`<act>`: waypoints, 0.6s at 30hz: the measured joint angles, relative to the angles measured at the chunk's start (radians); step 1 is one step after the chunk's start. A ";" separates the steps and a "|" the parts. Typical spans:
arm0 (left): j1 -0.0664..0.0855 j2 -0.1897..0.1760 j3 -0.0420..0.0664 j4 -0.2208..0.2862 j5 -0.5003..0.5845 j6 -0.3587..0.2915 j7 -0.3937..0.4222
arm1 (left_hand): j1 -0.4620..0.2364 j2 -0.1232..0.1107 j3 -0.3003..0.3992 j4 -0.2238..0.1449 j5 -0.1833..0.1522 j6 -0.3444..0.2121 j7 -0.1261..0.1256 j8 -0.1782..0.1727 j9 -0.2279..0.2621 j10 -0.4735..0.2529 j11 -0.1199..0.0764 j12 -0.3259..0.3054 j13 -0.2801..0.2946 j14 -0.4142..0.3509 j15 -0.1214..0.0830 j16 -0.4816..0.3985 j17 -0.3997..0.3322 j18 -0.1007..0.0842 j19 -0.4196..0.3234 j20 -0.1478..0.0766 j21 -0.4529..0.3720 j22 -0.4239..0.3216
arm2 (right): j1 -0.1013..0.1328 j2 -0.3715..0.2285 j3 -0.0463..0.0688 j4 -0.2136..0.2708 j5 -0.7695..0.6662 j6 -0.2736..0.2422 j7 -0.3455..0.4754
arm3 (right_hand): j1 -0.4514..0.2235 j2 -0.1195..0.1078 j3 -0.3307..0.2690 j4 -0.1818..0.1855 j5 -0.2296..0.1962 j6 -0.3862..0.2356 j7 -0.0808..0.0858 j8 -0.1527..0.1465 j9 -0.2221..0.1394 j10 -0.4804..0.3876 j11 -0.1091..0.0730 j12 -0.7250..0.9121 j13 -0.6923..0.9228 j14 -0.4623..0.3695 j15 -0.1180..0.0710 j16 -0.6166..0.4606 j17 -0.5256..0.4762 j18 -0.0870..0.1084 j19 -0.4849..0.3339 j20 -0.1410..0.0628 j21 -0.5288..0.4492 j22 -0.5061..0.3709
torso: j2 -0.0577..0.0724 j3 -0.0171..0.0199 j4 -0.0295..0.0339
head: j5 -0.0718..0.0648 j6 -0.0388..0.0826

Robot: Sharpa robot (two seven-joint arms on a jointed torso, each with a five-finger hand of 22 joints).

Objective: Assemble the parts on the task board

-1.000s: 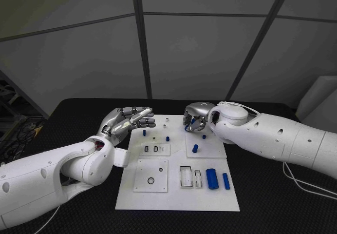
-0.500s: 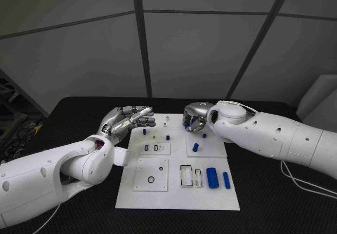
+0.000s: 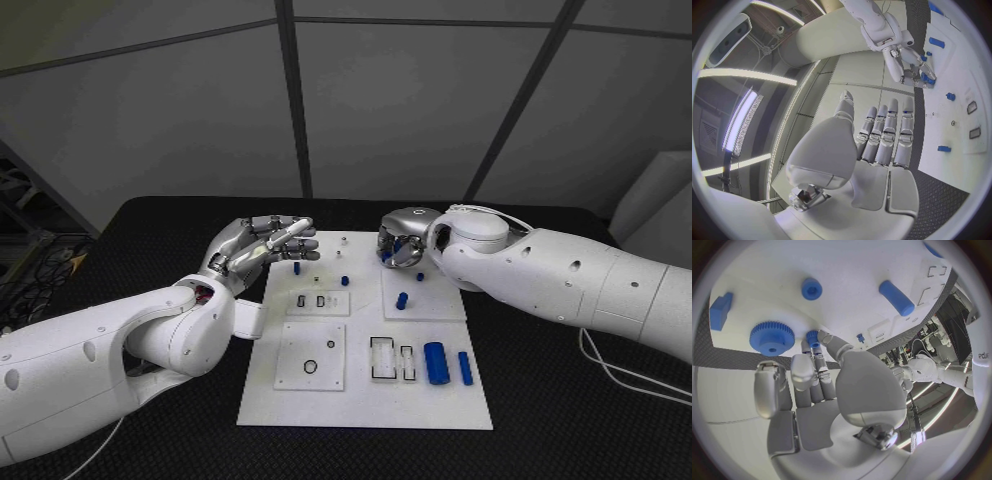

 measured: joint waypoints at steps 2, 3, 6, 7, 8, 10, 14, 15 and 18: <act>0.000 -0.001 0.000 0.000 0.000 0.000 0.000 | 0.000 0.000 0.000 0.000 0.000 0.000 0.000 0.000 0.000 0.000 0.000 0.000 0.000 0.000 0.000 0.000 0.000 0.060 0.000 0.000 0.000 0.000 | 0.000 -0.008 0.000 0.011 0.000 -0.012 0.002 | 0.001 0.001 0.010 -0.001 -0.005 0.011 -0.001 0.004 0.003 0.010 -0.003 0.001 0.001 -0.001 -0.006 0.006 0.005 0.000 0.006 -0.002 0.006 0.000 | 0.000 -0.0002 0.0000 | 0.001 0.002; 0.000 -0.002 0.000 0.000 0.000 0.000 0.000 | 0.000 0.000 0.000 0.000 0.000 0.000 0.000 0.000 0.000 0.000 0.000 0.000 0.000 0.000 0.000 0.000 0.000 0.060 0.000 0.000 0.000 0.000 | -0.001 -0.011 0.000 0.015 0.000 -0.019 0.003 | 0.002 0.002 0.011 -0.001 -0.007 0.013 -0.003 0.007 0.004 0.014 0.001 0.002 0.002 0.000 -0.007 0.006 0.006 0.000 0.008 -0.005 0.008 0.000 | 0.000 -0.0005 0.0000 | 0.001 0.003; 0.000 -0.003 0.000 0.000 0.000 0.001 -0.001 | 0.000 0.000 0.000 0.000 0.000 0.000 0.000 0.000 0.000 0.000 0.000 0.000 0.000 0.000 0.000 0.000 0.000 0.060 0.000 0.000 0.000 0.000 | -0.001 -0.018 0.000 0.029 0.000 -0.047 0.008 | 0.004 0.003 0.019 -0.003 -0.011 0.023 -0.005 0.007 0.008 0.017 0.004 0.005 0.007 0.000 -0.007 0.011 0.009 0.000 0.009 -0.006 0.013 0.000 | 0.000 -0.0012 0.0000 | 0.001 0.007; 0.000 -0.003 0.000 0.000 0.000 0.001 -0.001 | 0.000 0.000 0.000 0.000 0.000 0.000 0.000 0.000 0.000 0.000 0.000 0.000 0.000 0.000 0.000 0.000 0.000 0.059 0.000 0.000 0.000 0.000 | -0.001 -0.019 0.000 0.032 0.000 -0.057 0.009 | 0.008 0.000 0.020 -0.002 -0.011 0.023 -0.005 0.007 0.008 0.017 0.004 0.005 0.007 0.000 -0.007 0.011 0.010 0.000 0.009 -0.006 0.013 0.000 | 0.000 -0.0013 0.0000 | 0.001 0.008; 0.000 -0.004 0.000 0.000 0.000 0.001 -0.001 | 0.000 0.000 0.000 0.000 0.000 0.000 0.000 0.000 0.000 0.000 0.000 0.000 0.000 0.000 0.000 0.000 0.000 0.059 0.000 0.000 0.000 0.000 | -0.001 -0.020 0.000 0.036 0.000 -0.067 0.010 | 0.009 0.001 0.020 -0.002 -0.011 0.023 -0.005 0.007 0.008 0.017 0.004 0.005 0.008 0.000 -0.008 0.011 0.010 0.000 0.009 -0.006 0.013 0.000 | 0.000 -0.0017 0.0000 | 0.001 0.010; 0.000 -0.004 0.000 0.000 0.000 0.001 -0.001 | 0.000 0.000 0.000 0.000 0.000 0.000 0.000 0.000 0.000 0.000 0.000 0.000 0.000 0.000 0.000 0.000 0.000 0.059 0.000 0.000 0.000 0.000 | -0.001 -0.021 0.000 0.041 0.000 -0.087 0.013 | 0.010 0.002 0.020 -0.002 -0.011 0.023 -0.005 0.007 0.008 0.021 0.007 0.005 0.008 -0.004 -0.011 0.011 0.010 0.000 0.009 -0.006 0.014 0.000 | 0.000 -0.0018 0.0000 | 0.001 0.013; 0.000 -0.006 0.000 0.001 0.000 0.001 -0.001 | 0.000 0.000 0.000 0.000 0.000 0.000 0.000 0.000 0.000 0.000 0.000 0.000 0.000 0.000 0.000 0.000 0.000 0.059 0.000 0.000 0.000 0.000 | -0.001 -0.015 0.000 0.046 0.000 -0.125 0.018 | 0.010 0.002 0.024 -0.006 -0.013 0.027 -0.009 0.007 0.010 0.021 0.007 0.005 0.008 -0.004 -0.011 0.011 0.011 0.000 0.009 -0.006 0.018 0.000 | 0.001 -0.0020 0.0001 | 0.004 0.021; 0.000 -0.006 0.000 0.001 0.000 0.001 -0.001 | 0.000 0.000 0.000 0.000 0.000 0.000 0.000 0.000 0.000 0.000 0.000 0.000 0.000 0.000 0.000 0.000 0.000 0.059 0.000 0.000 0.000 0.000 | -0.001 -0.011 0.000 0.045 0.000 -0.133 0.018 | 0.010 0.002 0.024 -0.006 -0.013 0.027 -0.009 0.007 0.010 0.021 0.007 0.005 0.008 -0.004 -0.011 0.011 0.011 0.000 0.009 -0.006 0.018 0.000 | 0.001 -0.0021 0.0001 | 0.004 0.022; 0.000 -0.006 0.000 0.001 0.000 0.002 -0.001 | 0.000 0.000 0.000 0.000 0.000 0.000 0.000 0.000 0.000 0.000 0.000 0.000 0.000 0.000 0.000 -0.004 0.000 0.058 0.000 0.000 0.000 0.000 | -0.001 0.005 0.000 0.037 0.000 -0.156 0.021 | 0.011 0.004 0.024 -0.006 -0.013 0.027 -0.009 0.007 0.010 0.021 0.007 0.005 0.009 0.000 -0.015 0.015 0.011 0.000 0.009 -0.006 0.018 0.000 | 0.002 -0.0025 0.0010 | 0.005 0.027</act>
